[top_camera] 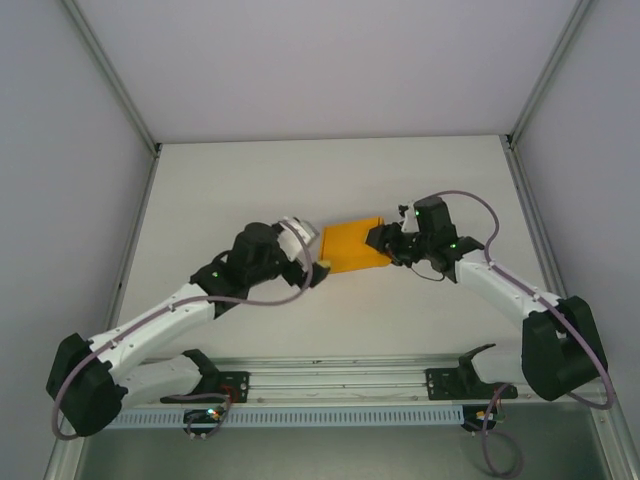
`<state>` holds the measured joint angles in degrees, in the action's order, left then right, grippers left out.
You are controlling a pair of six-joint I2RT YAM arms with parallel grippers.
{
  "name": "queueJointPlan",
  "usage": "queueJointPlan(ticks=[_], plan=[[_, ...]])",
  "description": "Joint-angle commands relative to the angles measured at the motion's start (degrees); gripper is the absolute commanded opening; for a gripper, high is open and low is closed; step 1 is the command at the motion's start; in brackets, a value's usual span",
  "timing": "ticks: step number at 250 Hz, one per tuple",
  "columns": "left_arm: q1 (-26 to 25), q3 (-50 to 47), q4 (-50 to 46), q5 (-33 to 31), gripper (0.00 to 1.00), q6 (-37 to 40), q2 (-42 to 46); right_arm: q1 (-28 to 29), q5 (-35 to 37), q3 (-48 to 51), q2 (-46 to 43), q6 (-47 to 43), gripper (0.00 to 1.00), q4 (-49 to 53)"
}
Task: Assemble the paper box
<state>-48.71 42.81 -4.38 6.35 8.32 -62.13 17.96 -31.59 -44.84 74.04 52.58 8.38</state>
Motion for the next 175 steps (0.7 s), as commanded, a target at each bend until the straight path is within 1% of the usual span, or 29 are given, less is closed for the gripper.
queueJointPlan(ticks=[1,33,52,66,77,107,147,157,175], plan=[[-5.6,2.4,-7.6,-1.8,1.0,18.7,0.5,-2.1,-2.3,-1.8,-2.3,2.5,0.27,13.0],[-9.9,3.8,-6.8,-4.9,1.0,25.5,-3.2,-3.3,-7.2,-1.8,-2.1,6.7,0.29,14.2],[-12.1,4.9,-5.6,-9.8,1.0,28.4,-6.6,-3.6,-11.4,-2.0,-1.0,9.1,0.29,13.8],[-13.1,4.8,-2.8,-13.7,1.0,29.8,-8.6,-3.7,-14.0,-1.8,-0.3,11.1,0.29,12.5],[-13.3,4.6,-1.1,-15.2,1.0,30.7,-9.8,-3.7,-15.5,-1.7,0.0,12.6,0.29,11.6],[-13.4,3.4,2.1,-15.5,1.0,31.9,-11.1,-3.9,-16.2,-2.0,0.1,15.8,0.29,10.9],[-13.5,1.9,8.3,-20.7,1.0,32.5,-11.6,-3.8,-20.2,-2.3,1.2,18.6,0.3,9.5],[-13.5,1.9,8.4,-21.8,0.98,33.2,-11.8,-3.8,-20.7,-2.1,1.2,19.2,0.31,9.1],[-13.4,2.3,6.8,-21.5,0.99,33.2,-11.5,-3.9,-20.7,-1.7,0.9,20.8,0.31,8.1]])
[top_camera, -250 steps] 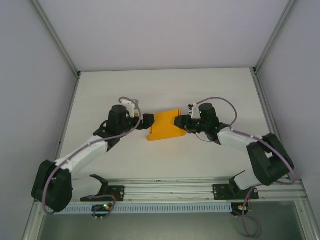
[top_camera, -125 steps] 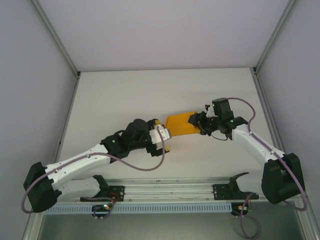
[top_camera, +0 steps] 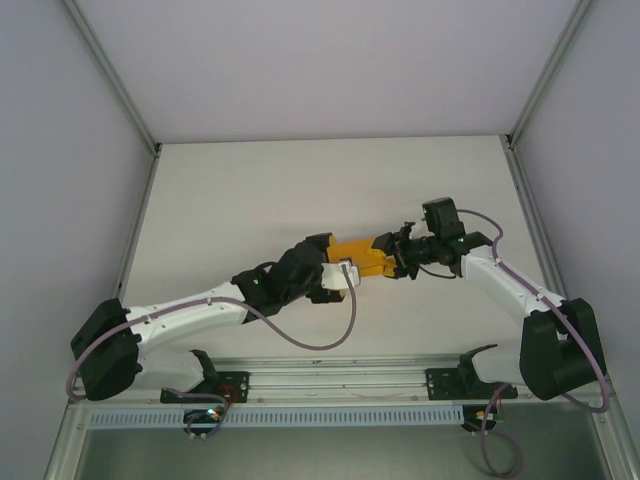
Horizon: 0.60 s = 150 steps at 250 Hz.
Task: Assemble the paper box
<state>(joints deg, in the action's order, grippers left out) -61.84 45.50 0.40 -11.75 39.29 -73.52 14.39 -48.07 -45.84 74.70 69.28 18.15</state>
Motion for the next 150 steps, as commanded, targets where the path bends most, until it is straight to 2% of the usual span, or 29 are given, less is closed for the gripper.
queueJointPlan(ticks=[1,42,74,97,140,150], plan=[[-0.3,-0.4,1.8,-3.3,0.98,2.2,-0.1,-0.3,-4.3,-0.6,0.2,4.2,0.31,-1.8],[-0.2,0.8,-3.7,1.3,0.98,1.2,-0.2,-0.3,-5.4,-0.8,-0.2,7.0,0.31,-4.7],[-0.1,1.4,-5.0,0.1,0.94,0.8,-0.9,-0.4,-6.1,-1.7,0.0,6.0,0.31,-3.2],[-0.2,2.1,-5.4,-1.5,0.83,0.7,-1.4,-0.4,-6.3,-1.2,-0.1,5.9,0.32,-3.1],[0.0,1.3,-2.8,-2.3,0.59,1.7,-0.3,-0.4,-7.1,0.1,-0.9,5.9,0.35,-3.5],[-0.1,1.1,-2.6,-2.5,0.57,2.1,0.2,-0.4,-7.2,0.2,-1.3,5.8,0.37,-3.3]])
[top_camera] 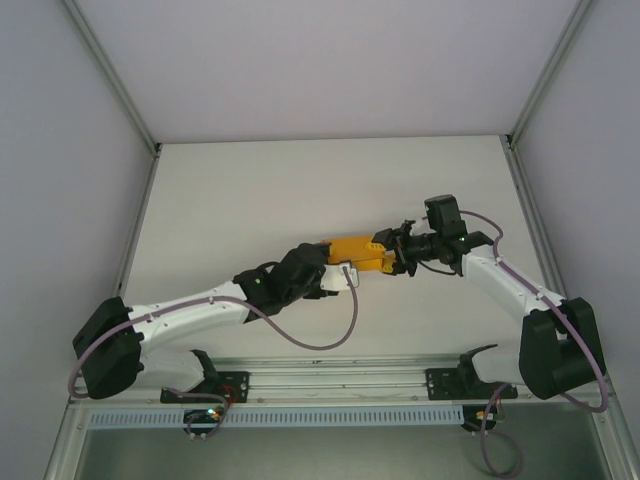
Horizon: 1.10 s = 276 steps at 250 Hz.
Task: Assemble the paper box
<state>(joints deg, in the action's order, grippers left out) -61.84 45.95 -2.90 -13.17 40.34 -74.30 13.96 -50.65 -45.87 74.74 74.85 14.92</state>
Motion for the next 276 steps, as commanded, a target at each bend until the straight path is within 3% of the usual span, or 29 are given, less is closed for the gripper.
queueJointPlan(ticks=[1,92,108,119,136,155,171,186,219,276], plan=[[0.0,0.6,0.7,-1.1,0.57,1.0,1.0,0.1,-4.5,0.2,-1.3,0.2,0.37,-0.1],[0.2,1.2,-2.9,-0.7,0.39,0.4,2.6,0.0,-1.7,1.2,-6.2,-1.4,0.56,1.3],[0.4,1.3,-4.0,0.1,0.39,0.0,3.0,0.0,-0.9,1.3,-7.2,-1.5,0.69,2.0],[0.6,1.6,-5.2,0.7,0.39,-0.4,3.2,-0.3,-0.3,0.9,-8.0,-3.2,0.72,3.0],[1.5,1.9,-7.9,2.9,0.39,-1.4,3.6,-1.0,4.2,-1.6,-9.7,-11.2,0.82,9.9],[3.2,3.0,-12.5,6.8,0.39,-3.9,3.8,-1.1,15.7,-6.1,-13.1,-26.2,1.0,18.1],[4.8,4.1,-17.4,10.3,0.39,-6.1,3.5,-0.8,26.7,-8.4,-17.3,-39.1,1.0,20.5],[5.8,5.8,-23.9,14.1,0.4,-7.4,2.7,-0.8,30.7,-7.3,-22.2,-52.2,1.0,18.4],[8.2,7.7,-29.5,19.6,0.41,-9.6,0.3,-0.8,29.2,-1.9,-29.8,-64.3,1.0,13.2],[14.3,12.2,-34.1,26.7,0.44,-12.4,-5.7,2.6,23.0,-4.8,-23.7,-70.8,1.0,17.3]])
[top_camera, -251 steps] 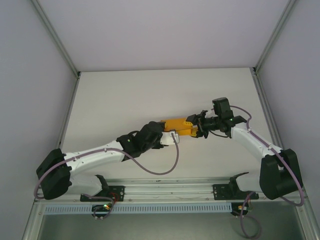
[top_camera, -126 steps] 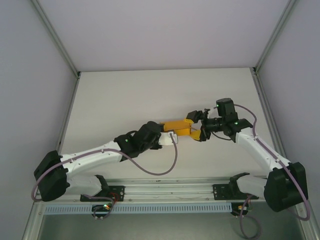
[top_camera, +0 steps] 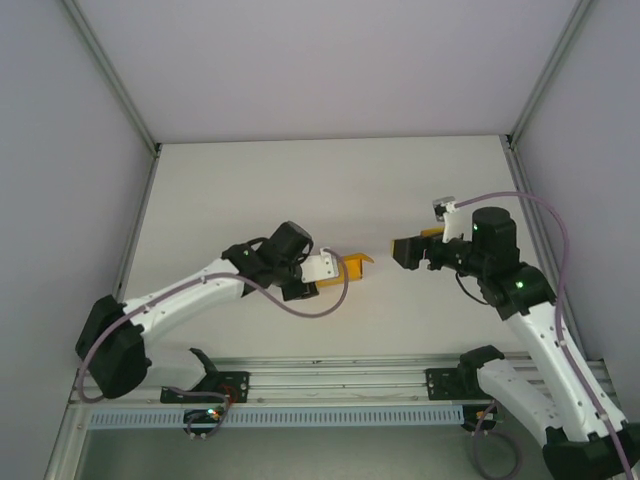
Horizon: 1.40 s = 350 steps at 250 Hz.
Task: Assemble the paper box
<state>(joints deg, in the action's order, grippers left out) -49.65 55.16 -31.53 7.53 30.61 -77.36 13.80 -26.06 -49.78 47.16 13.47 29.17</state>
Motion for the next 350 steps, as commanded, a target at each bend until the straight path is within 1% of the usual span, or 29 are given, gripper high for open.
queueJointPlan(ticks=[1,30,44,61,64,78,99,121,137,150,166,196,212,240,256,286,289,303,325,350], plan=[[2.1,3.1,-5.5,5.9,0.44,-2.5,-2.8,2.9,-1.5,-0.9,4.0,-9.6,1.0,3.1],[2.2,2.9,-6.5,6.1,0.43,0.1,-4.5,9.2,3.7,-1.5,8.6,-13.3,1.0,3.0],[2.2,2.6,-6.3,6.7,0.43,0.5,-4.7,11.4,5.1,-1.5,11.3,-14.4,1.0,1.9],[2.2,2.3,-5.9,7.3,0.43,0.8,-4.7,12.7,4.7,-2.1,15.1,-16.2,1.0,1.4],[2.2,2.2,-5.8,7.2,0.43,0.7,-4.6,12.9,4.4,-2.3,15.9,-16.5,1.0,0.1],[2.3,2.3,-5.5,7.3,0.43,0.6,-4.7,13.1,3.3,-3.7,19.6,-17.4,0.96,-0.1],[2.3,2.4,-5.7,8.2,0.43,0.8,-5.0,13.5,2.1,-6.4,24.5,-18.4,0.84,0.8],[2.4,2.7,-5.9,8.0,0.43,0.7,-5.4,14.6,1.2,-7.6,27.4,-19.5,0.72,0.7],[2.4,2.6,-5.9,7.9,0.42,0.8,-5.6,15.3,1.1,-7.9,28.3,-19.8,0.61,0.2],[2.5,2.5,-5.8,8.0,0.43,1.0,-5.5,15.6,1.2,-8.1,28.8,-20.0,0.56,0.2],[2.6,2.5,-5.7,8.2,0.42,0.9,-5.4,15.7,1.0,-8.7,29.5,-20.1,0.46,0.8],[3.0,2.7,-5.6,8.3,0.42,0.6,-5.3,16.1,1.3,-9.0,30.4,-20.1,0.35,2.9],[3.2,2.8,-5.3,8.3,0.42,0.3,-5.3,16.4,1.7,-8.9,30.3,-19.8,0.26,3.6],[3.4,2.8,-4.9,8.4,0.41,-0.2,-5.3,16.8,2.9,-9.1,30.0,-17.8,0.07,4.4],[3.4,3.1,-4.9,8.4,0.41,-0.6,-5.6,17.6,5.1,-9.2,29.7,-15.3,0.0,4.0],[3.4,3.9,-4.8,8.3,0.42,-1.4,-6.7,20.8,9.4,-8.3,28.9,-7.9,0.0,1.3],[3.4,4.0,-4.7,8.3,0.42,-1.4,-6.8,21.2,10.1,-8.1,28.8,-7.1,0.0,0.0],[3.4,4.2,-4.7,8.4,0.42,-1.7,-7.3,23.2,14.9,-6.9,28.4,-1.4,0.0,-2.7],[3.4,4.7,-4.4,8.5,0.42,-2.3,-8.1,25.6,23.5,-3.7,27.9,9.8,0.0,-8.1],[3.4,5.4,-4.4,8.6,0.42,-2.8,-8.8,27.7,31.2,0.0,27.5,20.2,0.0,-13.6]])
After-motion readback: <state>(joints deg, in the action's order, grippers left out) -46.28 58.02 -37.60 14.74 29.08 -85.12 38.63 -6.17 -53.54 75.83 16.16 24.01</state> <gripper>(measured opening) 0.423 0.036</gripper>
